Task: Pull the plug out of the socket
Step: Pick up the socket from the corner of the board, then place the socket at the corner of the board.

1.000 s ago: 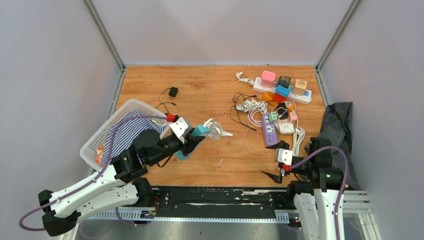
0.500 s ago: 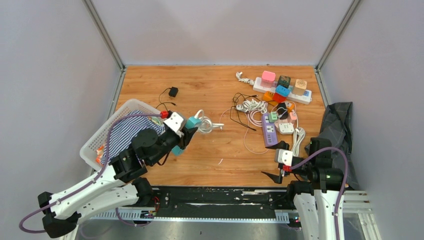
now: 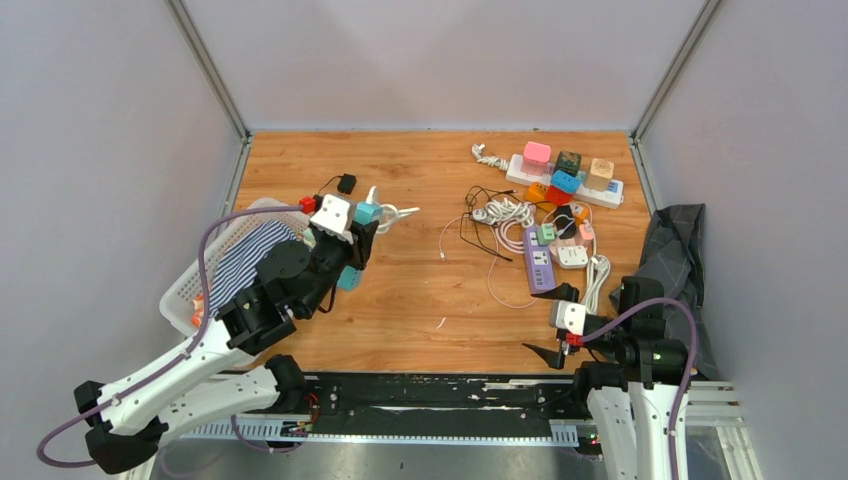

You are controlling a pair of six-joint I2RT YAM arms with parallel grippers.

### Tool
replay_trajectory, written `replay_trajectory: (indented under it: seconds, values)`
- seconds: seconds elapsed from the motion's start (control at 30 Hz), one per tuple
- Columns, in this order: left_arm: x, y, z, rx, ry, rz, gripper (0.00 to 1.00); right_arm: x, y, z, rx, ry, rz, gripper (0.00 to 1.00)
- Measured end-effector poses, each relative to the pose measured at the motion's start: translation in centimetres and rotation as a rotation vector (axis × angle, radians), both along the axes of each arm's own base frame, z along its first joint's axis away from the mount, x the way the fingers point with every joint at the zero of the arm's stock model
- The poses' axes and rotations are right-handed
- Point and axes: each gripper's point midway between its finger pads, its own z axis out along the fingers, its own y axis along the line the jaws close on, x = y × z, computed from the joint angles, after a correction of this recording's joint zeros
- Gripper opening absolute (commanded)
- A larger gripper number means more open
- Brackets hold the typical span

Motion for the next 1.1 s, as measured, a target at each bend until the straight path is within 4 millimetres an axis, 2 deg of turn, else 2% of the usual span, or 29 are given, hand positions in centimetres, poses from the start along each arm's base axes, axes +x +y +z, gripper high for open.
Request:
replay_trajectory:
  seconds: [0.27,0.6,0.83,1.1]
  values:
    - [3.3,0.7,-0.1,0.085,0.023,0.099,0.0,-0.1,0.0,0.1,-0.001,-0.007,0.0,0.96]
    - [8.0,2.7,-2.9,0.137,0.13,0.188,0.0,-0.2,0.0,0.1,-0.006,-0.029,0.005,0.96]
    - [10.4,3.0,-5.2,0.14,0.237,0.197,0.0,-0.2,0.0,0.1,-0.006,-0.028,0.005,0.97]
    - [12.9,3.0,-5.8,0.113,0.323,0.18,0.0,-0.3,0.0,0.1,-0.006,-0.024,0.006,0.97]
